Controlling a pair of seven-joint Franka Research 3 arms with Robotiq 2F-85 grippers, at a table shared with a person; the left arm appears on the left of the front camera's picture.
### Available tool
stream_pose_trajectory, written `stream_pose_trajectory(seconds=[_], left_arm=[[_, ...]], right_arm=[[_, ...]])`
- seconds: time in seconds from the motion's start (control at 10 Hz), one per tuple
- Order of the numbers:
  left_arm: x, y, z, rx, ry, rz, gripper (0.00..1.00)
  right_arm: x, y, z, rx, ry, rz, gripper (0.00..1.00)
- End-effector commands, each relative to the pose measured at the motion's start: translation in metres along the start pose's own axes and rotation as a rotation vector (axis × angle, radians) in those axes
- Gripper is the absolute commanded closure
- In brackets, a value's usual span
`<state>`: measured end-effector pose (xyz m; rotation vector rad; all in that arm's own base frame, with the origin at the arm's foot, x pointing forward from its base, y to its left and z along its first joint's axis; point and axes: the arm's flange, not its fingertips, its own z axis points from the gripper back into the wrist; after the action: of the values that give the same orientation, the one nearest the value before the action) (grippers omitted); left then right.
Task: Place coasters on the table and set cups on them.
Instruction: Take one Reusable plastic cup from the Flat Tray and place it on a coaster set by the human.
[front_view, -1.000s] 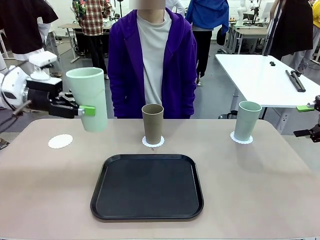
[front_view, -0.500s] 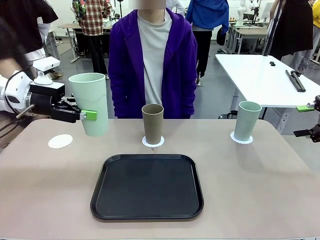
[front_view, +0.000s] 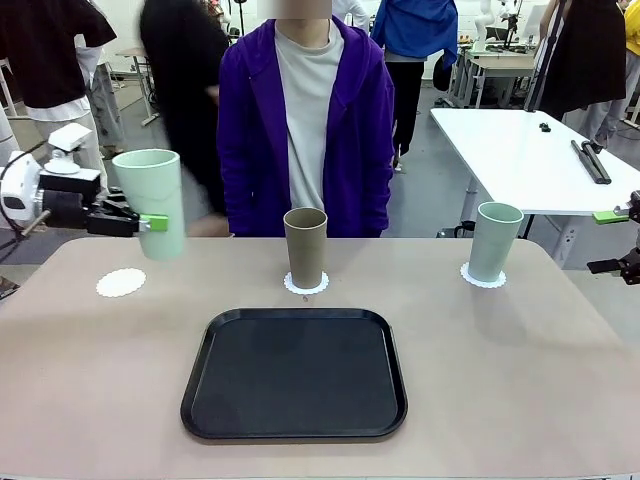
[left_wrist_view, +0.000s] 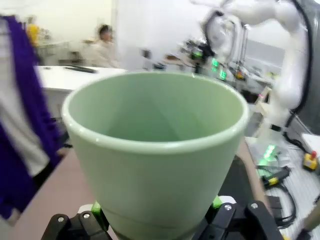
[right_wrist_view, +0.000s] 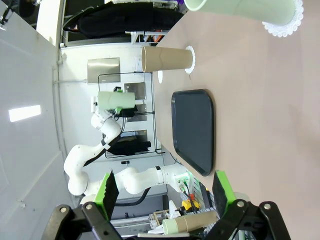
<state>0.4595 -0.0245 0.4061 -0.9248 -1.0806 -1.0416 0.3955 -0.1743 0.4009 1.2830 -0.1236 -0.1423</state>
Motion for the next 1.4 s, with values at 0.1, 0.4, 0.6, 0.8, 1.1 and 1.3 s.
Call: stream_pose_trajectory(seconds=[0.1, 0.4, 0.6, 0.8, 1.1, 1.3], left_arm=[[-0.004, 0.054, 0.037, 0.171, -0.051, -0.009, 0.15], [-0.018, 0.084, 0.071, 0.259, -0.035, 0.008, 0.15], [-0.025, 0.091, 0.09, 0.298, -0.056, 0.024, 0.15], [-0.03, 0.1, 0.103, 0.317, -0.071, 0.042, 0.15], [-0.029, 0.099, 0.103, 0.282, -0.084, 0.028, 0.15], [-0.034, 0.097, 0.108, 0.318, -0.045, 0.066, 0.15]], right_arm=[[-0.001, 0.001, -0.001, 0.0, -0.005, -0.004, 0.0], [-0.001, 0.001, -0.001, 0.0, -0.005, -0.004, 0.0], [-0.001, 0.001, -0.001, 0.0, -0.005, -0.004, 0.0], [-0.001, 0.001, -0.001, 0.0, -0.005, -0.004, 0.0], [-0.001, 0.001, -0.001, 0.0, -0.005, -0.004, 0.0], [-0.001, 0.001, -0.001, 0.0, -0.005, -0.004, 0.0]])
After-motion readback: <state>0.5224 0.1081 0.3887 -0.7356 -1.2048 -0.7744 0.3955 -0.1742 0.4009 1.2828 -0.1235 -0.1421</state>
